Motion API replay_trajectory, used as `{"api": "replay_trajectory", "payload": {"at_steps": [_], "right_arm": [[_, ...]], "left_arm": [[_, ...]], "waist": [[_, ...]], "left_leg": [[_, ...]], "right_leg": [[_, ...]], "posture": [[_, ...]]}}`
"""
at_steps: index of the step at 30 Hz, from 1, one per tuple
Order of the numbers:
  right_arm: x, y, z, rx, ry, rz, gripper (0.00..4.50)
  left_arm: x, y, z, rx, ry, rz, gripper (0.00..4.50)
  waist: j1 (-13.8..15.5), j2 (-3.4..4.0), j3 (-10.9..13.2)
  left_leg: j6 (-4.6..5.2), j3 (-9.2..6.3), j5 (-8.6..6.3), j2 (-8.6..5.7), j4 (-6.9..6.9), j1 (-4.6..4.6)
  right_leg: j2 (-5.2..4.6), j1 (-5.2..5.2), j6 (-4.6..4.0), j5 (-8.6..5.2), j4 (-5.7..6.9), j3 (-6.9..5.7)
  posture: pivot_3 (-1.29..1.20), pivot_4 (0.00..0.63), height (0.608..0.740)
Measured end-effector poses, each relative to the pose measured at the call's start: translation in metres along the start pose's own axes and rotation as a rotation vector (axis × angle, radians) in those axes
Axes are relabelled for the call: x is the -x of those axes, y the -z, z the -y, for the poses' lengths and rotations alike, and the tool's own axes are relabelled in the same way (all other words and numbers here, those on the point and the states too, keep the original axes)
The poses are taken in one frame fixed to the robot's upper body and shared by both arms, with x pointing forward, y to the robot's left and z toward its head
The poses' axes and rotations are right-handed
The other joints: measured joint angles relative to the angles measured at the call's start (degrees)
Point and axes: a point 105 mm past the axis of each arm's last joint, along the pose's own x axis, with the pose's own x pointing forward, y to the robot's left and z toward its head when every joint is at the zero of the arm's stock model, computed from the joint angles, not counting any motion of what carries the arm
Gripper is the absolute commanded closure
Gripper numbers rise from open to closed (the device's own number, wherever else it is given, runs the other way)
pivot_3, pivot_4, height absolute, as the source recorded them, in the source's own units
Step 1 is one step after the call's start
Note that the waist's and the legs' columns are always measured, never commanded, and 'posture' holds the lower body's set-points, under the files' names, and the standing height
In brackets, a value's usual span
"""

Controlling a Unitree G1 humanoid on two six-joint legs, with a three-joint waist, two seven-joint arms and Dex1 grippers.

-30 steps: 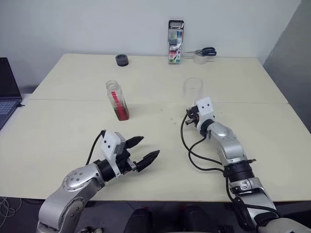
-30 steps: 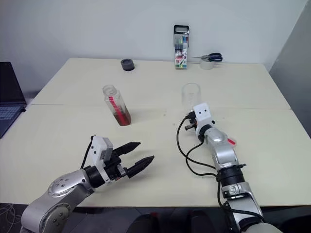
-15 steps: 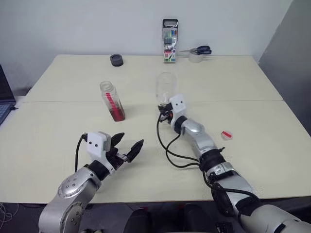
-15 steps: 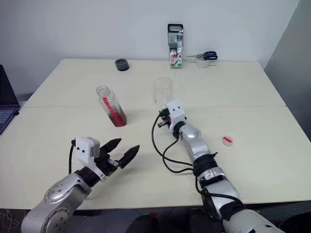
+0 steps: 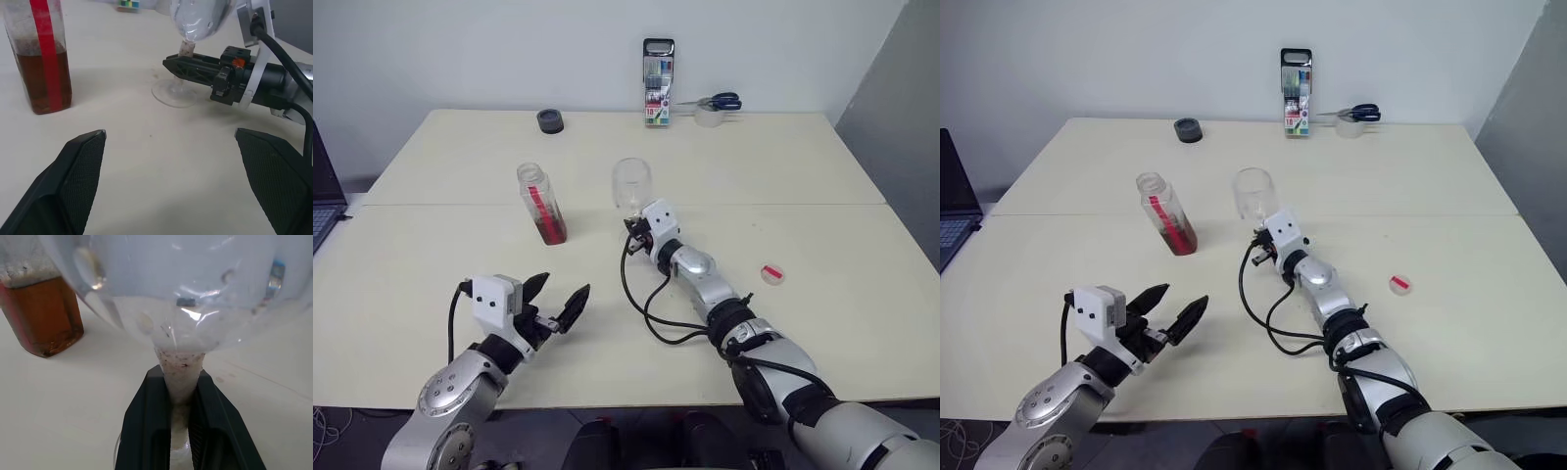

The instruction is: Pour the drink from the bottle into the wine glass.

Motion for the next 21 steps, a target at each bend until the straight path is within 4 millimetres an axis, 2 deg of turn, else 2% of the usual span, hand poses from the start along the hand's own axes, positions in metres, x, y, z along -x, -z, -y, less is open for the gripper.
{"api": "replay_trajectory", "payload": {"at_steps": [1,5,10,11,14,16,20,21], "right_arm": [[0.000,0.001,0.000,0.002,0.000,0.000,3.39],[0.003,0.010,-0.005,-0.017,-0.017,-0.020,2.04],[0.004,0.011,-0.005,-0.024,-0.026,-0.024,0.19],[0.004,0.011,-0.004,-0.021,-0.024,-0.021,0.03],[0.011,0.011,0.003,-0.020,-0.005,-0.005,0.03],[0.022,0.017,0.012,-0.015,0.015,-0.006,0.03],[0.068,0.027,0.030,0.014,0.052,-0.023,0.03],[0.085,0.025,0.033,0.031,0.049,-0.031,0.03]], "left_arm": [[-0.001,-0.001,0.000,-0.002,0.002,0.004,0.00],[-0.004,-0.005,0.000,-0.007,0.009,0.015,0.00],[-0.007,-0.006,0.000,-0.008,0.016,0.021,0.00],[-0.008,-0.007,0.001,-0.008,0.021,0.022,0.00],[-0.011,-0.005,0.004,-0.001,0.036,0.012,0.00],[-0.013,-0.007,0.005,0.002,0.035,0.018,0.00],[-0.017,-0.005,-0.004,0.008,-0.004,0.020,0.00],[-0.019,-0.004,-0.009,0.008,-0.026,0.021,0.00]], "waist": [[0.00,0.00,0.00],[0.01,0.01,0.00],[0.04,0.01,0.01],[0.05,0.01,0.01],[0.17,0.01,0.01],[0.41,0.01,0.01],[0.87,0.05,0.03],[1.02,0.09,0.06]], "left_leg": [[0.00,0.00,0.00,0.00,0.00,0.00],[0.00,0.00,0.00,0.00,0.00,0.00],[0.00,-0.01,0.00,0.00,0.00,0.00],[0.00,-0.01,0.00,0.00,-0.01,-0.01],[0.00,-0.02,0.00,0.00,-0.01,-0.02],[0.00,-0.01,0.00,0.00,0.00,-0.03],[0.01,-0.06,-0.01,-0.05,0.00,-0.13],[0.02,-0.09,-0.01,-0.05,0.00,-0.16]], "right_leg": [[0.00,0.00,0.00,0.00,0.00,0.00],[0.00,0.00,0.00,0.00,0.00,0.00],[0.00,0.00,0.00,0.00,0.00,-0.02],[0.00,0.00,0.00,0.00,0.00,-0.01],[0.00,0.00,0.00,0.00,-0.01,-0.02],[-0.02,0.01,0.00,0.00,-0.02,-0.02],[-0.09,0.00,0.01,0.00,-0.10,-0.08],[-0.10,-0.01,0.02,-0.01,-0.11,-0.10]], "posture": [[0.00,0.150,0.740],[0.00,0.150,0.740],[0.00,0.150,0.740],[0.00,0.150,0.740],[0.00,0.150,0.740],[0.00,0.150,0.740],[0.00,0.150,0.740],[0.00,0.150,0.740]]}}
